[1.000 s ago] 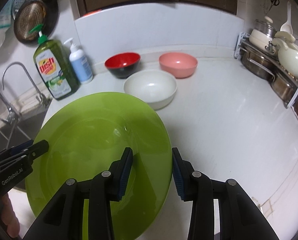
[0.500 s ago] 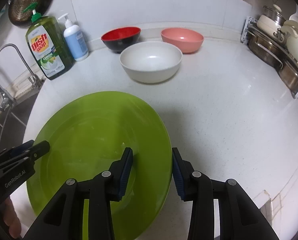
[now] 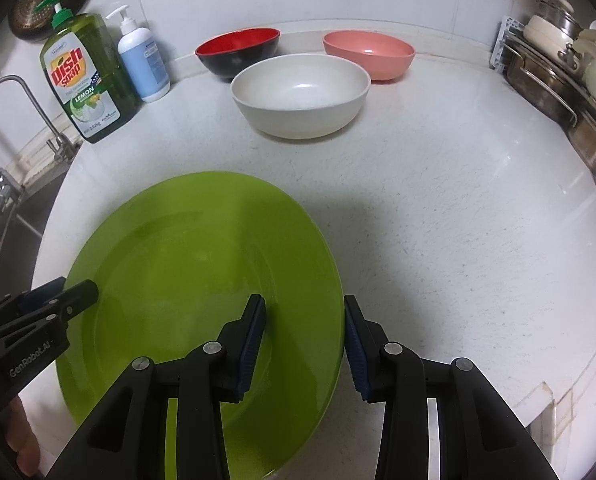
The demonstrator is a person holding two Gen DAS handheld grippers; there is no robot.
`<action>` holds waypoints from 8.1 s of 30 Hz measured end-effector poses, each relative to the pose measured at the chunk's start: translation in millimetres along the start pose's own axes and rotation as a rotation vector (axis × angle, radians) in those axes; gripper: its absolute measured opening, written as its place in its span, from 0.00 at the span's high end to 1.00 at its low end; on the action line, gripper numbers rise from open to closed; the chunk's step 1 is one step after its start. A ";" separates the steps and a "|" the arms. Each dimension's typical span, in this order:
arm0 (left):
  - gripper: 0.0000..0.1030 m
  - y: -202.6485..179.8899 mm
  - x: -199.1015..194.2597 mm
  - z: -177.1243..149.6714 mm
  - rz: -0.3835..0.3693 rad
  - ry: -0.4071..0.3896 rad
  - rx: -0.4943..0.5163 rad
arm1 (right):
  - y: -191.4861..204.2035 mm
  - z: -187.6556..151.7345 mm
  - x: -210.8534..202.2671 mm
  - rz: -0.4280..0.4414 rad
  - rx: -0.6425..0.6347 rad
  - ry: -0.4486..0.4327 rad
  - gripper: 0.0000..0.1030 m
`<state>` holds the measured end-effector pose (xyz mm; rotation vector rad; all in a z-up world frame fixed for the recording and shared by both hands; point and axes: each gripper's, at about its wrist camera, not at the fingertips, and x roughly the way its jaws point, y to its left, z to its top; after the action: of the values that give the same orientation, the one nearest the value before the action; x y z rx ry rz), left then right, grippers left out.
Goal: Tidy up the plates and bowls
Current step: 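Lower the green plate onto the blue plates and open both grippers, then move both grippers to the cream bowl beside the red bowl, then close both grippers on the rim of the cream bowl, then lift the cream bowl with both grippers and carry it toward the pot rack, then lower the cream bowl onto the counter and open both grippers, then move both grippers to the pink bowl beside the red bowl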
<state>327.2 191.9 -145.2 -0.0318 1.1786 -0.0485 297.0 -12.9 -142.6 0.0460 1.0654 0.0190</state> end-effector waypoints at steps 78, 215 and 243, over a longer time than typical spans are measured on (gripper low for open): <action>0.67 -127.3 73.3 186.6 -0.095 -0.061 0.250 | -65.0 158.0 55.8 0.057 0.079 -0.097 0.65; 0.20 -231.6 -20.0 254.4 -0.057 -0.273 0.376 | -175.5 208.3 -21.0 0.007 0.069 -0.230 0.58; 0.48 -245.1 110.8 321.7 -0.014 -0.055 0.393 | -165.6 277.4 122.5 0.078 0.146 0.026 0.66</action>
<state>661.5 -59.1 -112.2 0.3028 1.0974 -0.2891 597.9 -181.5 -123.4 0.2200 1.0892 0.0122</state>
